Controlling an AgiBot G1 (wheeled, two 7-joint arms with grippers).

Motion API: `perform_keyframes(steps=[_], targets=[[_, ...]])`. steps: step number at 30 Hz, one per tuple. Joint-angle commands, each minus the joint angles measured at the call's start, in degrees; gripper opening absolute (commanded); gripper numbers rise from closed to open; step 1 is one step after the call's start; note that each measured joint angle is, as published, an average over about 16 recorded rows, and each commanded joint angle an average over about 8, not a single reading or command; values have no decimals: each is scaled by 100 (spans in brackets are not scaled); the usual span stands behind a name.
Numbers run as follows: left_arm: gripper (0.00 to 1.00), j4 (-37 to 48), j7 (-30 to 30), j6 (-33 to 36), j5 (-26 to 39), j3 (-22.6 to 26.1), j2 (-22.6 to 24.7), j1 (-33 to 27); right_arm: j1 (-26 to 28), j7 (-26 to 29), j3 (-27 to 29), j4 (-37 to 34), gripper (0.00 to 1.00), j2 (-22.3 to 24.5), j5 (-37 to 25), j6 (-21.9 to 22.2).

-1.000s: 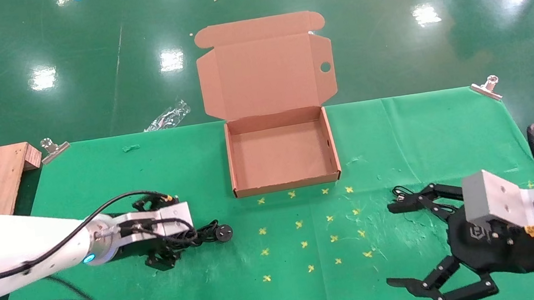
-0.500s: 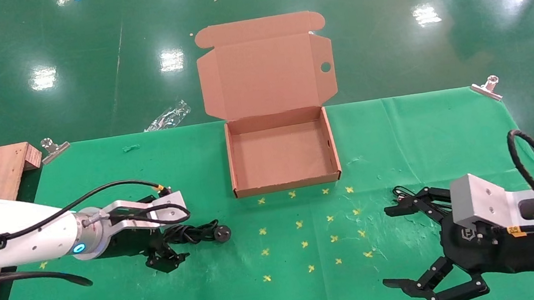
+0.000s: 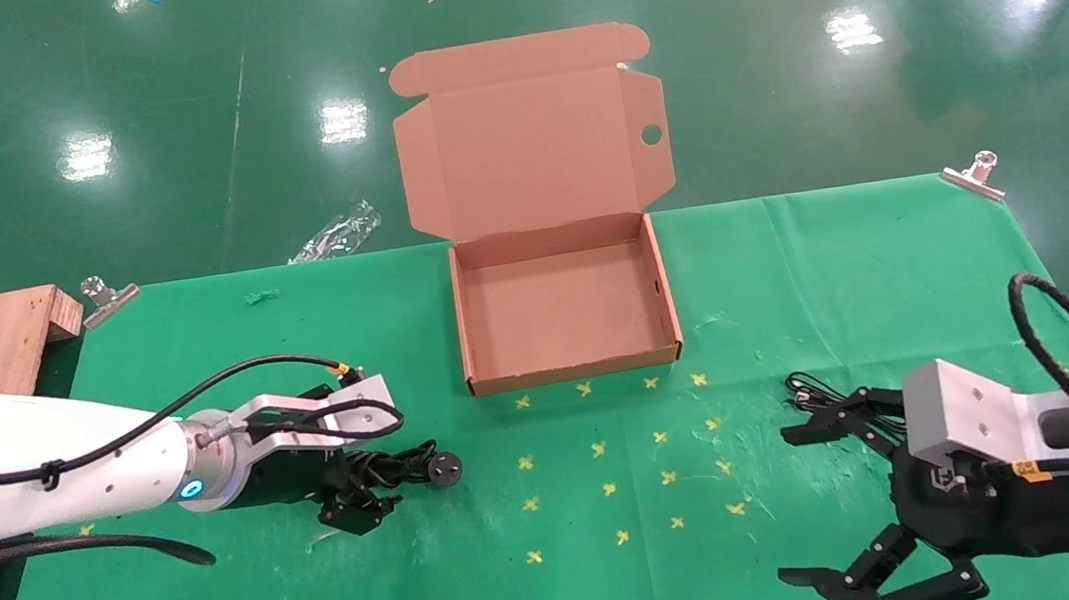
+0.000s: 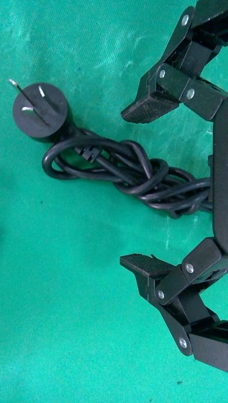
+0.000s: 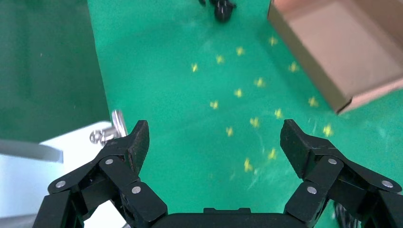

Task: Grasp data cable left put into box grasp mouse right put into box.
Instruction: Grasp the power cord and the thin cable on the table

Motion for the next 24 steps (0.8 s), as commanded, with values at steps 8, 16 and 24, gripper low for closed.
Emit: perform_keyframes(steps=[8, 16, 24], targets=[[100, 11, 36, -47, -10, -10, 0, 6, 508, 284, -305, -239, 100, 1, -948, -225], [100, 14, 38, -48, -11, -10, 1, 5, 1520, -387, -824, -1779, 100, -799, -2264, -477], [100, 14, 38, -48, -11, -10, 1, 5, 2274, -1739, -1162, -3986, 100, -1696, -3009, -77]])
